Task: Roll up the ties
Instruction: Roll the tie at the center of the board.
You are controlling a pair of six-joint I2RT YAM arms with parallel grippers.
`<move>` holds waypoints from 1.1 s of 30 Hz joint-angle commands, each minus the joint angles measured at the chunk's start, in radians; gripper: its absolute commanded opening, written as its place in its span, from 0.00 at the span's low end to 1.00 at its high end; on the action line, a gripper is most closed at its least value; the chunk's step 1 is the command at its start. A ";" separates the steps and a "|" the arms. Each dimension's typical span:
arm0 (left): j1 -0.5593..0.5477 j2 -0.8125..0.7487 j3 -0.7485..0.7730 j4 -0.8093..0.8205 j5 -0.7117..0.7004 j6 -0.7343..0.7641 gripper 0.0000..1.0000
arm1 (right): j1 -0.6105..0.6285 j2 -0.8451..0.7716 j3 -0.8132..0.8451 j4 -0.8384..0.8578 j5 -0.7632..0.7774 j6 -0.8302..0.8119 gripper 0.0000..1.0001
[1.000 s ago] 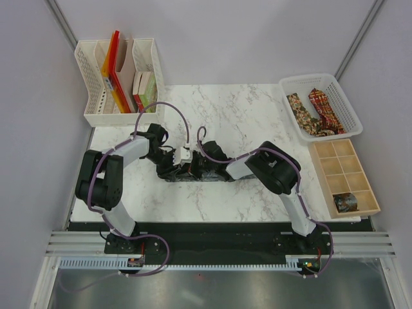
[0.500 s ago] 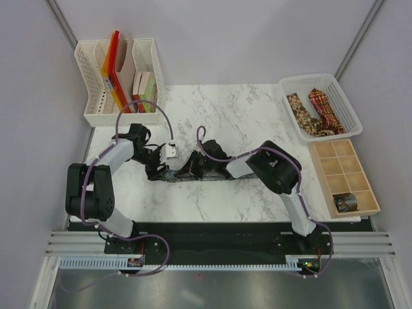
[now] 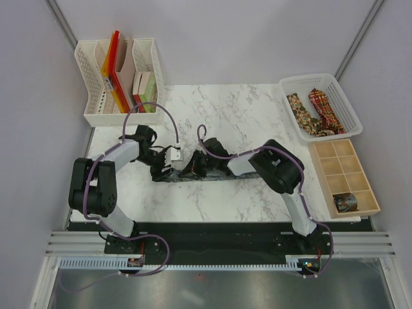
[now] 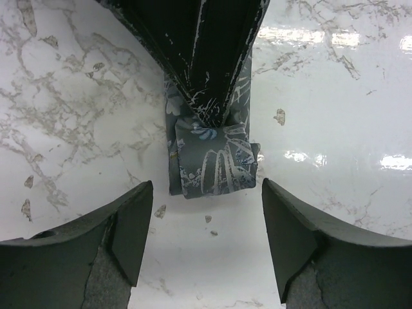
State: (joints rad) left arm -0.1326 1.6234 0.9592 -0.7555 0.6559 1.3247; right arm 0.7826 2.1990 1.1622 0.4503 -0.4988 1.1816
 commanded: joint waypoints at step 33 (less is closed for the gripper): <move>-0.210 0.173 0.064 0.047 -0.147 -0.206 0.36 | -0.051 -0.143 -0.078 -0.090 -0.061 -0.045 0.22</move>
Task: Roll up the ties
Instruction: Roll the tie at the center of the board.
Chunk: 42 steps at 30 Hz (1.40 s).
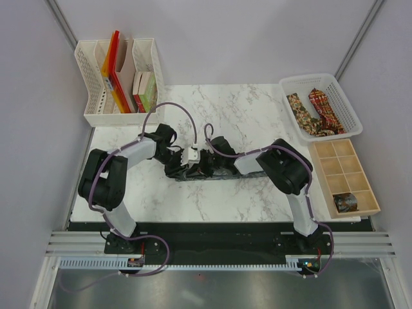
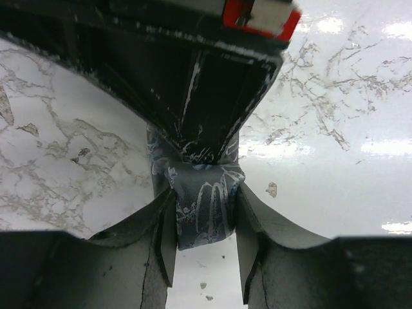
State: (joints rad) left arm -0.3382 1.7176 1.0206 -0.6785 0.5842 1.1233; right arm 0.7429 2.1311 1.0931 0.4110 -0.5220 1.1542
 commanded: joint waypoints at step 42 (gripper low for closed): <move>0.039 -0.002 0.061 -0.112 -0.005 0.012 0.67 | -0.063 0.009 0.008 -0.149 -0.007 -0.148 0.00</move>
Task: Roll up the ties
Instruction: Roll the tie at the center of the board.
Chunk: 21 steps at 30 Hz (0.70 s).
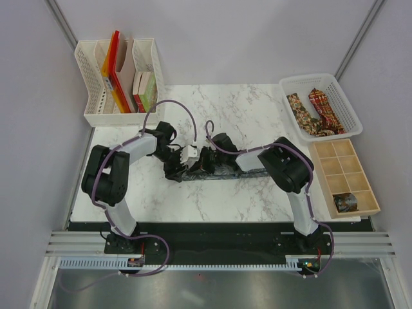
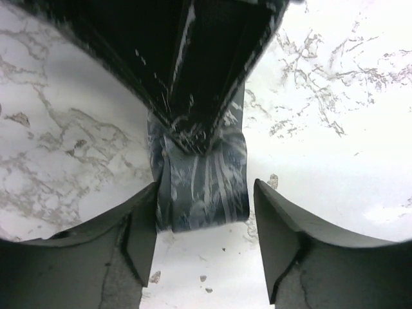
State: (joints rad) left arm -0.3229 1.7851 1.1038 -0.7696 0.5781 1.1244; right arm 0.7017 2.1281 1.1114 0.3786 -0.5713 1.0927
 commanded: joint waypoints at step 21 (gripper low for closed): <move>0.015 -0.092 -0.079 0.105 0.032 0.044 0.68 | -0.033 0.055 -0.013 -0.152 0.062 -0.126 0.00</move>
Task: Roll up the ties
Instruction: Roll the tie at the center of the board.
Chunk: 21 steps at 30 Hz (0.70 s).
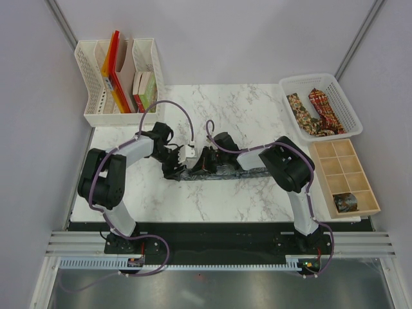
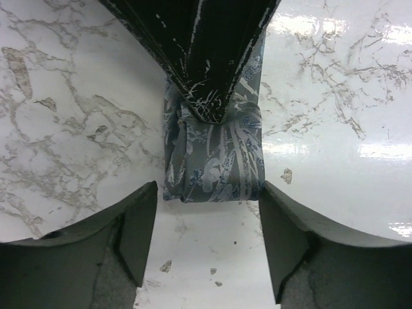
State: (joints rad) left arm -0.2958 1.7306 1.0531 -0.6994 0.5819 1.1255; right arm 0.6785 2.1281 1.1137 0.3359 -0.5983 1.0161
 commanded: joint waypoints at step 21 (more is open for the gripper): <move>-0.121 0.020 0.001 0.034 -0.039 -0.121 0.41 | 0.056 0.050 0.023 0.031 0.066 0.067 0.07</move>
State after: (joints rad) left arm -0.3698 1.6840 1.0325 -0.7101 0.4892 1.0534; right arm 0.7132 2.1574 1.1248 0.3820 -0.5938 1.0992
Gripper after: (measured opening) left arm 0.427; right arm 0.058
